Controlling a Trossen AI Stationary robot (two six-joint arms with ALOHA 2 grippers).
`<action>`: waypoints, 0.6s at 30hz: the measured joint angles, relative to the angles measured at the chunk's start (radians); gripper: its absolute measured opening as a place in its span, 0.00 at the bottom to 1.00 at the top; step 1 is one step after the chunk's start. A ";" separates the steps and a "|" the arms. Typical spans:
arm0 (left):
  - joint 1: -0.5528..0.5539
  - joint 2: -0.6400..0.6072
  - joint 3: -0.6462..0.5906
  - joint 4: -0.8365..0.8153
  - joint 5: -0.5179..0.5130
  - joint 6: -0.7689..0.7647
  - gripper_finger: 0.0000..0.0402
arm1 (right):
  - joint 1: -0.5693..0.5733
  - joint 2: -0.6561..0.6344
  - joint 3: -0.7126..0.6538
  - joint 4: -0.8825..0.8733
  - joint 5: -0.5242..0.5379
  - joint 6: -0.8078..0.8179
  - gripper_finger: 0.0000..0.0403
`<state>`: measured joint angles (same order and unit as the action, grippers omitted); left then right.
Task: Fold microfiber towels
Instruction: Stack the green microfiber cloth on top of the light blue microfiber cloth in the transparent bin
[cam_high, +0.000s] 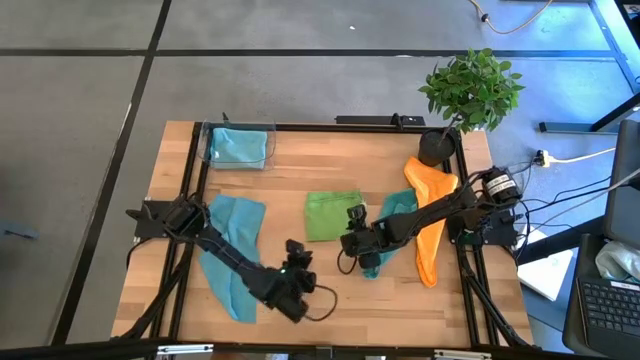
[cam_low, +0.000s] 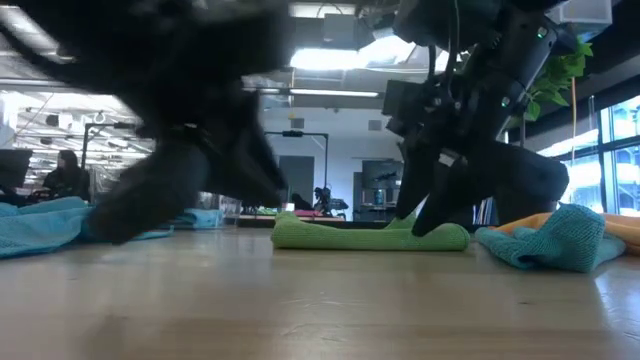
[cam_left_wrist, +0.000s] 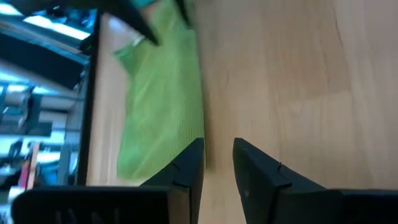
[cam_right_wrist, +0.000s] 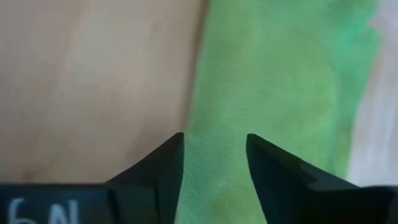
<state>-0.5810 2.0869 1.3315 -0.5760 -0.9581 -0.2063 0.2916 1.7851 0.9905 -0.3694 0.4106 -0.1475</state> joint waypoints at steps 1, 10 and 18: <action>0.020 0.000 0.000 0.029 0.032 0.059 0.20 | 0.004 -0.008 0.000 -0.010 0.011 0.012 0.46; 0.206 0.000 0.000 0.091 0.263 0.302 0.23 | 0.085 -0.056 0.000 -0.203 0.016 0.196 0.44; 0.291 -0.005 0.004 0.088 0.417 0.308 0.23 | 0.155 -0.057 0.000 -0.233 0.034 0.248 0.37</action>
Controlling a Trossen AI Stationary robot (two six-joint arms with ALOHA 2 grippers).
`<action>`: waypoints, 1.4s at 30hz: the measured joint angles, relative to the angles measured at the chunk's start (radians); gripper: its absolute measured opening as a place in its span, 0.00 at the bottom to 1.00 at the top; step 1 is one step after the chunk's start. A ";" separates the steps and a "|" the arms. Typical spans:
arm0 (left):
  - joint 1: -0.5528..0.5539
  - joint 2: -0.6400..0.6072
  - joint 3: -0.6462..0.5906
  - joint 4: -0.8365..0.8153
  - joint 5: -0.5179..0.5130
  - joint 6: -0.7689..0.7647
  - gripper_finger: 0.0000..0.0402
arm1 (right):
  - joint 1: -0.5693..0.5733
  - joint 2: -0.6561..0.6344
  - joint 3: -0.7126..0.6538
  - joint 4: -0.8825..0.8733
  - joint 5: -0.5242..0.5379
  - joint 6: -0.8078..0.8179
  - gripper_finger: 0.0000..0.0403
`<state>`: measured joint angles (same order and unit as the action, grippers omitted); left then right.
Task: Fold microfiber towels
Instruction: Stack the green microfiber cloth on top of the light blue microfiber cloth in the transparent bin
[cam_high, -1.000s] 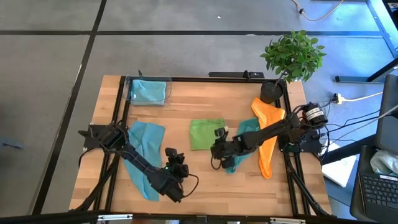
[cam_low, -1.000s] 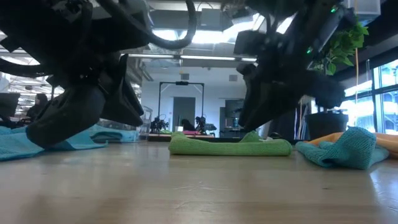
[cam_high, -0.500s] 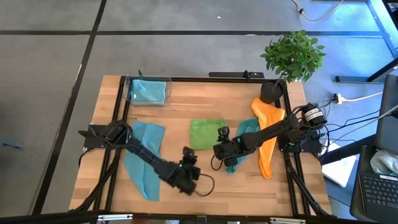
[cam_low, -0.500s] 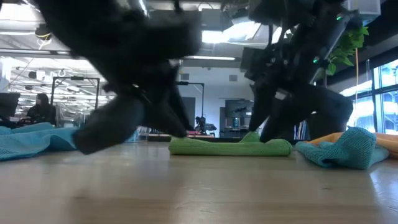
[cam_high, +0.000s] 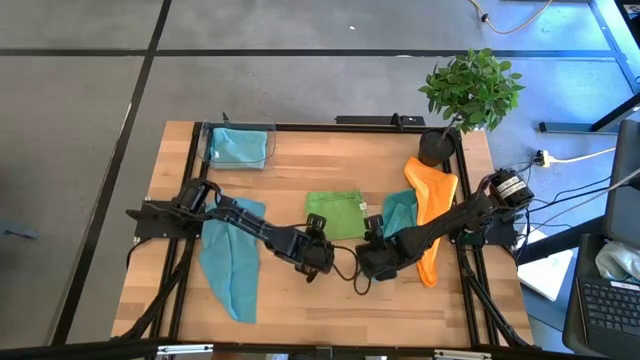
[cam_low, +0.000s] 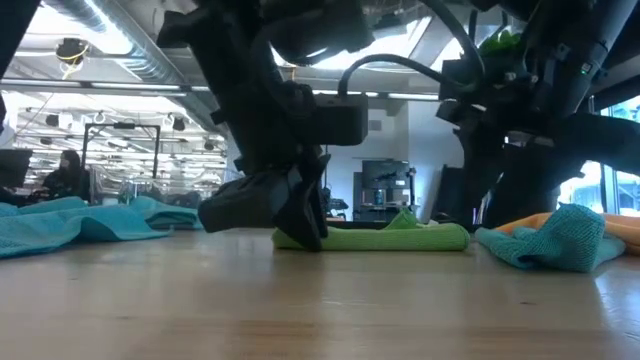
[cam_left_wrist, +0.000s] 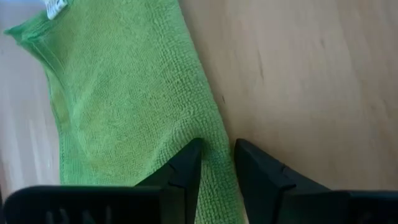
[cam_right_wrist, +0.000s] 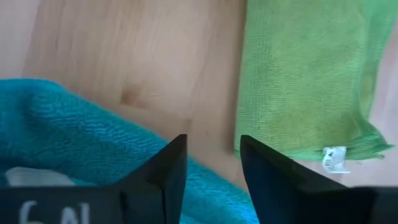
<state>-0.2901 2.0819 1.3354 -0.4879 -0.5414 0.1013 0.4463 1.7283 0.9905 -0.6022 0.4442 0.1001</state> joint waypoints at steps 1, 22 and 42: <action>0.003 0.000 0.000 0.000 -0.002 -0.001 0.23 | 0.003 0.000 0.000 0.000 0.012 0.001 0.37; -0.008 0.006 -0.003 -0.012 -0.035 -0.045 0.14 | 0.004 0.000 0.000 -0.001 0.034 -0.025 0.36; -0.046 -0.040 0.071 -0.228 -0.184 -0.046 0.00 | -0.004 0.000 0.000 0.242 -0.022 -0.136 0.38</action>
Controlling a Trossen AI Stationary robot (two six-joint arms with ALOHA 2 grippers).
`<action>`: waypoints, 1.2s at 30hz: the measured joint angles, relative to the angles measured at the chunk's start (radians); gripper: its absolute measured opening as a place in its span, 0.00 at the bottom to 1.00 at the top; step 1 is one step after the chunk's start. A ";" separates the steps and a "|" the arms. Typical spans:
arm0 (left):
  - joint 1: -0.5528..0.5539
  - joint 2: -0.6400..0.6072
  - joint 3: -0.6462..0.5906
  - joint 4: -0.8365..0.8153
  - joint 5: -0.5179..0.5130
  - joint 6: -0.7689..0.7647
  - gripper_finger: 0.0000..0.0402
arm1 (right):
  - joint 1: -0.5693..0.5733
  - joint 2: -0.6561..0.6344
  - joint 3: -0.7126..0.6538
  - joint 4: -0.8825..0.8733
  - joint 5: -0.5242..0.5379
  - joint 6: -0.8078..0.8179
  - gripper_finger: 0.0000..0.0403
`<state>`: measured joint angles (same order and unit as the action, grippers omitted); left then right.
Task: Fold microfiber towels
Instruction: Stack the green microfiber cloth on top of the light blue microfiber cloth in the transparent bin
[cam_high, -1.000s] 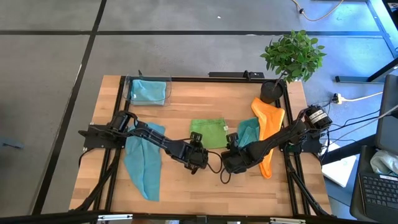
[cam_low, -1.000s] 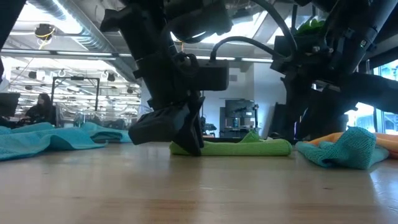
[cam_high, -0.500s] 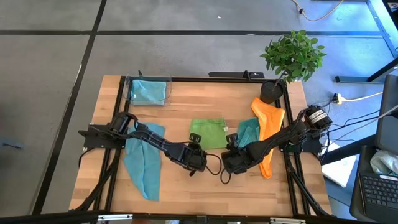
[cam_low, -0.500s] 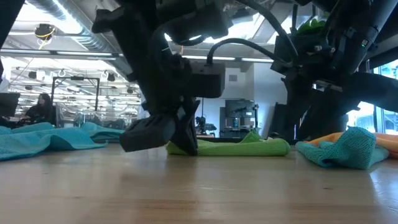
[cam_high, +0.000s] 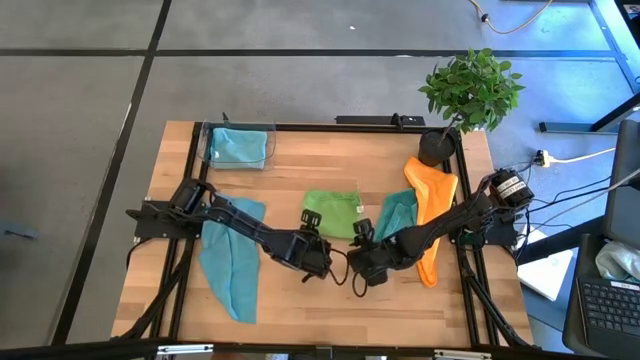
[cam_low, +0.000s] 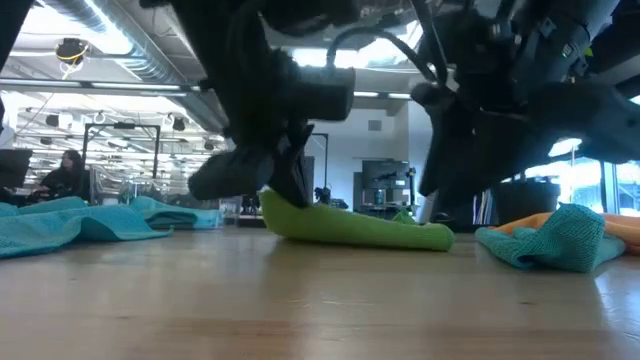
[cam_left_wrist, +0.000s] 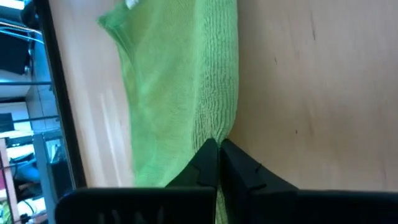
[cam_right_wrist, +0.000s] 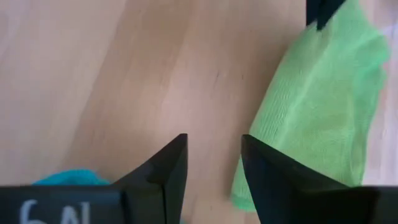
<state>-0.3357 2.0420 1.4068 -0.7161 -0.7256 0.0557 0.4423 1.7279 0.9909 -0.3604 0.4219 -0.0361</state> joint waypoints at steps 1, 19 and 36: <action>-0.001 -0.002 0.011 -0.012 -0.002 -0.001 0.00 | 0.000 0.000 0.000 0.010 0.013 -0.013 0.39; -0.036 -0.008 0.130 -0.113 -0.014 -0.146 0.00 | -0.060 0.063 0.000 0.052 0.059 0.055 0.46; -0.060 -0.008 0.146 -0.217 -0.054 -0.333 0.00 | 0.010 0.062 0.000 0.174 0.285 0.057 0.46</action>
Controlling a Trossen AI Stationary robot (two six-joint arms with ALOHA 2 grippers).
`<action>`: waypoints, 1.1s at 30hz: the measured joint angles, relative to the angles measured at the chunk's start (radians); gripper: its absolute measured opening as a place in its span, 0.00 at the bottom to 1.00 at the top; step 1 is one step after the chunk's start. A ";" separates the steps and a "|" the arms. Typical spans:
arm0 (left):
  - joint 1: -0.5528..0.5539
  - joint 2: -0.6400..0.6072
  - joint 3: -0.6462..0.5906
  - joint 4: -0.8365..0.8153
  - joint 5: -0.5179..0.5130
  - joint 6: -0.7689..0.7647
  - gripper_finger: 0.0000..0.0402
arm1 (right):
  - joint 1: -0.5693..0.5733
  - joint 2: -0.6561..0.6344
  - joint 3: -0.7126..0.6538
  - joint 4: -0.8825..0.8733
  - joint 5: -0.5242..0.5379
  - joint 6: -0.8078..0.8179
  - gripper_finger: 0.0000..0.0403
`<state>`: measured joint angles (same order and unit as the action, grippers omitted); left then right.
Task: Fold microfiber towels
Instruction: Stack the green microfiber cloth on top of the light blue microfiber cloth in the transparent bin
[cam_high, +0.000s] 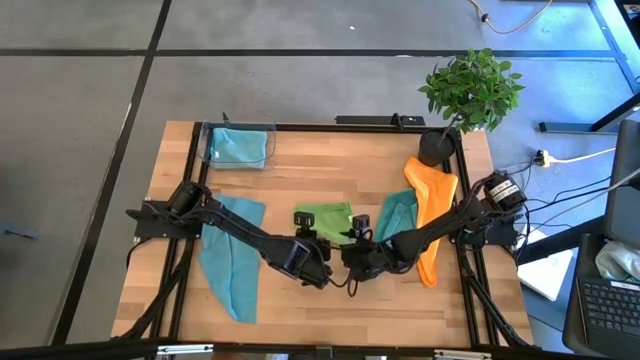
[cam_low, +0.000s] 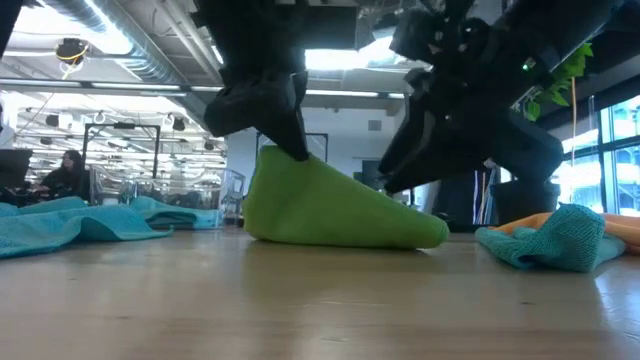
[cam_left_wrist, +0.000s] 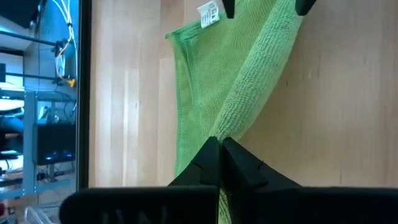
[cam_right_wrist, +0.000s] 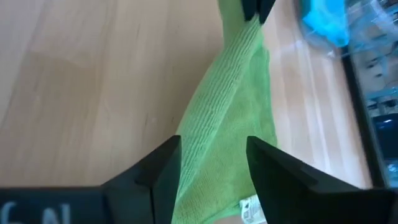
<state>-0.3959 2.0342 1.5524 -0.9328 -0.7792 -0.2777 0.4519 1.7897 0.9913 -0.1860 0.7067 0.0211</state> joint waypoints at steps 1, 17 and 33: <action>0.000 0.000 0.000 0.000 0.000 0.000 0.00 | 0.004 0.000 0.000 0.005 0.006 0.001 0.46; 0.085 -0.153 0.000 -0.298 -0.068 -0.055 0.00 | 0.075 0.000 -0.001 -0.022 0.046 -0.023 0.46; 0.249 -0.366 -0.010 -0.636 0.044 -0.286 0.00 | 0.155 -0.001 -0.001 -0.268 0.268 0.116 0.46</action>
<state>-0.1466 1.6686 1.5424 -1.5685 -0.7350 -0.5632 0.6067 1.7885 0.9905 -0.4544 0.9752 0.1374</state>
